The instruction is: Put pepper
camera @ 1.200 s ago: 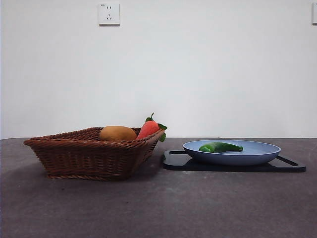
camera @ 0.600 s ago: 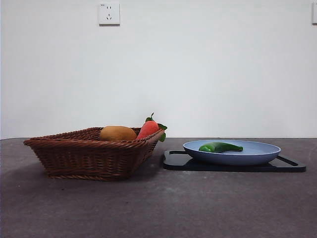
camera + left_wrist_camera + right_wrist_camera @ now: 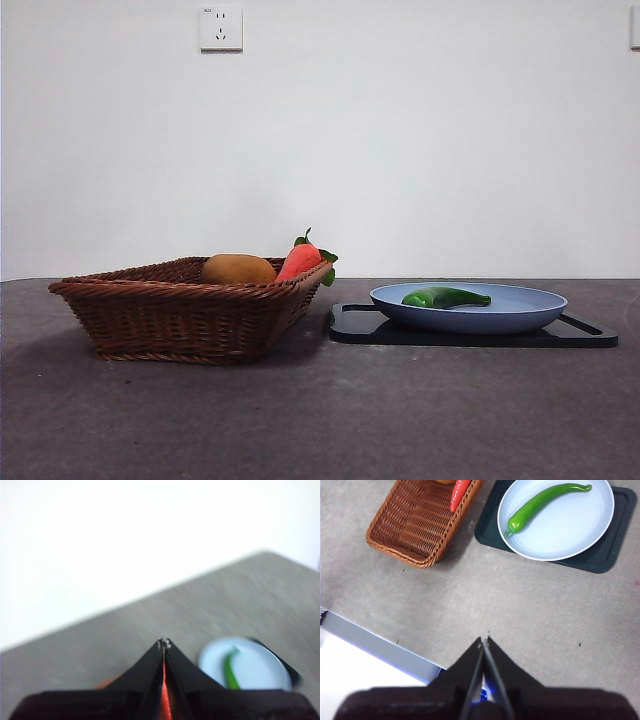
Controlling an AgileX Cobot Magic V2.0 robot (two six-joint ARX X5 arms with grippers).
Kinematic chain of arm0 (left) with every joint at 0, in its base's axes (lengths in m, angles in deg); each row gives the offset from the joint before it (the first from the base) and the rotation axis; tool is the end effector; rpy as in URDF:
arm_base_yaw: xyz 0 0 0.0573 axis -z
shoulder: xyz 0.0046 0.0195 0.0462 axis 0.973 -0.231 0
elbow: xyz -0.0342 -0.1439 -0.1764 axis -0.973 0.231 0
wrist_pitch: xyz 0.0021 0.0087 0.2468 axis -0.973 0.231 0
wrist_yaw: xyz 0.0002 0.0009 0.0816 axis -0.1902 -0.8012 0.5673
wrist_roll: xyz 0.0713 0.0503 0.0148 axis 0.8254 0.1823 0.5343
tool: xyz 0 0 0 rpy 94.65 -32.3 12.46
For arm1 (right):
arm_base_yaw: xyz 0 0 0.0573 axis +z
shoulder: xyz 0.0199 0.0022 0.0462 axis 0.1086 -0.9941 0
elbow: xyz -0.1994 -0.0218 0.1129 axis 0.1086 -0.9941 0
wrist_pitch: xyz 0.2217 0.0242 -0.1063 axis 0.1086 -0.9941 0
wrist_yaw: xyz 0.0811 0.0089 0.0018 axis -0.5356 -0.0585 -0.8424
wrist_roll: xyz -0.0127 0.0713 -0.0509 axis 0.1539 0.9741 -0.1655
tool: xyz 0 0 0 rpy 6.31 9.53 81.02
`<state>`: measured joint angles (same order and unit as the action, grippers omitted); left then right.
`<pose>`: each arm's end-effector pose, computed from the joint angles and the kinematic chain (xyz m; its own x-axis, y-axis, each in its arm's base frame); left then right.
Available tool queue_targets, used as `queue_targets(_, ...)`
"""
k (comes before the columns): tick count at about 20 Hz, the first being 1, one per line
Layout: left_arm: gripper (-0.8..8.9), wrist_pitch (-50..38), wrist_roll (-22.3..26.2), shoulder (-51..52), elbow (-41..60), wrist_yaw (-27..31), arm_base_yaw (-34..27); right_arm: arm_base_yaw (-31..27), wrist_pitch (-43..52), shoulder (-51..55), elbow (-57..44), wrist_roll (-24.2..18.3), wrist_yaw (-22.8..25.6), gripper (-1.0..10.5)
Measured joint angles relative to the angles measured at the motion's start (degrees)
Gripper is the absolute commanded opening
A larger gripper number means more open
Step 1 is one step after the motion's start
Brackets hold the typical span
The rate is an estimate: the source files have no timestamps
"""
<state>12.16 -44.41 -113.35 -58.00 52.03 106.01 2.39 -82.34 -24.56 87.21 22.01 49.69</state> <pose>0.2328 -0.1271 0.4122 0.8727 -0.4413 -0.2090 0.4602 0.8864 0.0500 0.1595 0.0535 0.3297 0.5018 0.4618 -0.7314 -0.4098 0.8716 0.2692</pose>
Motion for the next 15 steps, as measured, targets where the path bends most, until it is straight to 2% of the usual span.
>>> queue_targets(4, 0.08, -0.6, 1.1, 8.4, 0.4, 0.0, -11.8, 0.0, 0.0, 0.0, 0.0, 0.0, 0.0, 0.1)
queue_targets(6, 0.08, -3.6, 1.4, 13.4, 4.2, 0.0, -17.4, 0.0, 0.0, 0.0, 0.0, 0.0, 0.0, 0.1)
queue_targets(8, 0.08, -9.9, 1.6, 19.8, 12.4, 0.0, -22.2, 0.0, 0.0, 0.0, 0.0, 0.0, 0.0, 0.1)
queue_targets(11, 0.08, -23.8, 1.7, 30.1, 29.1, 0.2, -27.5, 0.0, 0.0, 0.0, 0.0, 0.0, 0.0, 0.1)
queue_targets(13, 0.08, -32.3, 1.7, 36.8, 40.5, 0.4, -29.6, 0.0, 0.0, 0.0, 0.0, 0.0, 0.0, 0.1)
queue_targets(15, 0.08, -36.3, 1.7, 42.1, 50.8, 0.3, -30.5, 0.0, 0.0, 0.0, 0.0, 0.0, 0.0, 0.1)
